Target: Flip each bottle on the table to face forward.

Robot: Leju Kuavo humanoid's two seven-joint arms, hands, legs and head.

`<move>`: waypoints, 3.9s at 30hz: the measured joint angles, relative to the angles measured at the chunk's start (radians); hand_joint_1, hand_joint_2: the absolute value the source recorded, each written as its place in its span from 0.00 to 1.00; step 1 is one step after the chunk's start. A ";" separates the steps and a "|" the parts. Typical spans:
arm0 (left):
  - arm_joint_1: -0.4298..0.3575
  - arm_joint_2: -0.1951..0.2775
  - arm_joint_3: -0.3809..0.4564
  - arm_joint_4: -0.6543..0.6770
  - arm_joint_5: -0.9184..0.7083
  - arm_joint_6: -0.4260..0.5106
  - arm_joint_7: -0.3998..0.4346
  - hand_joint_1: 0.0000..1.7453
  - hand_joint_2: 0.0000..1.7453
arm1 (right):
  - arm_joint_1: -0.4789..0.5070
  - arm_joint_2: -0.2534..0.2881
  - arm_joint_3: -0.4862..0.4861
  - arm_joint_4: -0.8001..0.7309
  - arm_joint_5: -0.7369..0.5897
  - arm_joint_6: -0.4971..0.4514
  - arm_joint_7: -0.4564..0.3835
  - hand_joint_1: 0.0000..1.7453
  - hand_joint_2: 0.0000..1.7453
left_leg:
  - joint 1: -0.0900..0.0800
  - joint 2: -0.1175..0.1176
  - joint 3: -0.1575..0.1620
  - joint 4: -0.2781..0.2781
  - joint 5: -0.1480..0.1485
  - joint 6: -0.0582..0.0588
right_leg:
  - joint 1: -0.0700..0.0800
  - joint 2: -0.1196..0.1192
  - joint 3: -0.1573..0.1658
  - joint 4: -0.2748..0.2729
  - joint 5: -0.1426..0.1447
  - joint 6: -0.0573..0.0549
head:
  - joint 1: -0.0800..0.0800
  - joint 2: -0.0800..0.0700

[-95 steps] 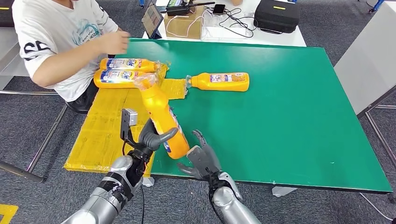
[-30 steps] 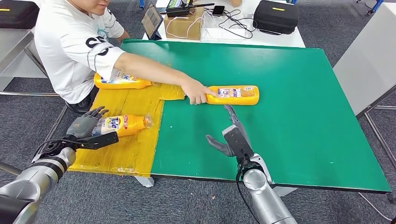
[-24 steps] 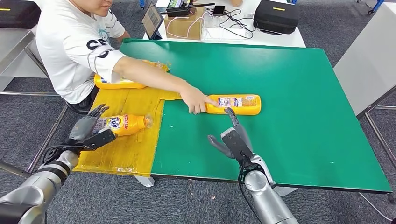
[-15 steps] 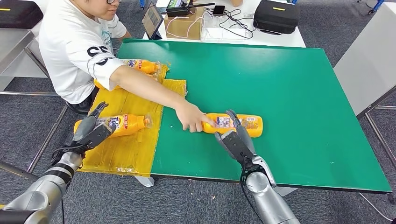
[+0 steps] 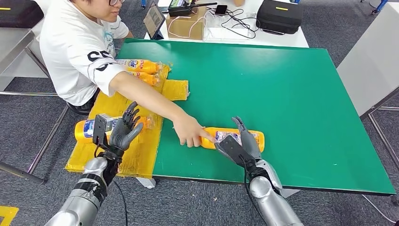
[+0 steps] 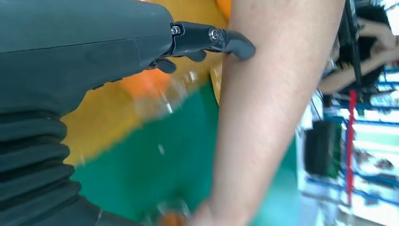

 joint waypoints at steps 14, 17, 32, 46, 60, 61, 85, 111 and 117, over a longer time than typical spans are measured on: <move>0.014 -0.059 -0.068 -0.054 0.123 -0.041 0.061 0.00 1.00 | -0.077 -0.016 0.014 0.099 0.128 0.000 0.060 0.00 1.00 | 0.000 0.000 0.000 0.000 0.000 0.000 | 0.000 -0.001 0.000 0.000 0.000 0.000 | 0.000 0.000; 0.013 -0.061 -0.088 -0.054 0.158 -0.053 0.071 0.00 1.00 | -0.116 -0.020 0.033 0.150 0.183 0.008 0.078 0.00 1.00 | 0.000 0.000 0.000 0.000 0.000 0.000 | 0.000 -0.001 0.000 0.000 0.000 0.000 | 0.000 0.000; 0.011 -0.060 -0.119 -0.043 0.224 -0.098 0.094 0.00 1.00 | -0.281 -0.035 0.123 0.379 0.262 0.114 0.107 0.00 1.00 | 0.000 0.000 0.000 0.000 0.001 0.001 | 0.000 -0.001 0.000 0.000 0.000 0.000 | 0.000 0.000; 0.010 -0.050 -0.119 -0.038 0.259 -0.143 0.090 0.00 1.00 | -0.374 -0.130 0.219 0.445 0.255 0.311 0.143 1.00 1.00 | -0.001 -0.004 0.002 0.000 0.002 0.003 | 0.000 -0.004 0.004 0.000 0.000 0.000 | 0.000 0.000; 0.009 -0.039 -0.117 -0.044 0.222 -0.075 0.072 0.00 1.00 | -0.372 -0.206 0.243 0.385 0.134 0.316 0.147 1.00 1.00 | 0.000 -0.004 0.002 0.000 0.002 0.003 | 0.000 -0.005 0.003 0.000 0.000 0.001 | 0.000 0.000; 0.008 -0.039 -0.117 -0.046 0.192 -0.031 0.068 0.00 1.00 | -0.360 -0.205 0.236 0.371 0.112 0.286 0.146 1.00 1.00 | 0.000 -0.004 0.001 0.000 0.002 0.003 | 0.000 -0.005 0.003 0.000 0.000 0.001 | 0.000 0.000; -0.094 -0.054 -0.172 0.016 0.028 0.109 0.131 0.00 1.00 | -0.168 0.041 0.036 0.144 -0.097 -0.055 -0.065 1.00 1.00 | 0.000 -0.001 -0.002 0.000 0.002 0.002 | 0.001 -0.004 -0.002 0.000 0.000 0.000 | 0.000 0.000; -0.126 -0.106 -0.309 0.004 0.293 -0.070 0.240 0.00 1.00 | -0.180 0.224 0.160 0.254 -0.129 -0.061 -0.140 1.00 1.00 | 0.000 -0.002 -0.004 0.000 0.002 0.002 | 0.001 -0.005 -0.003 0.001 0.000 0.000 | 0.000 0.000; -0.126 -0.103 -0.322 0.004 0.313 -0.071 0.240 0.00 1.00 | -0.196 0.231 0.181 0.289 -0.120 -0.040 -0.140 1.00 1.00 | 0.000 -0.002 -0.004 0.000 0.002 0.002 | 0.001 -0.004 -0.003 0.001 0.000 0.000 | 0.000 0.000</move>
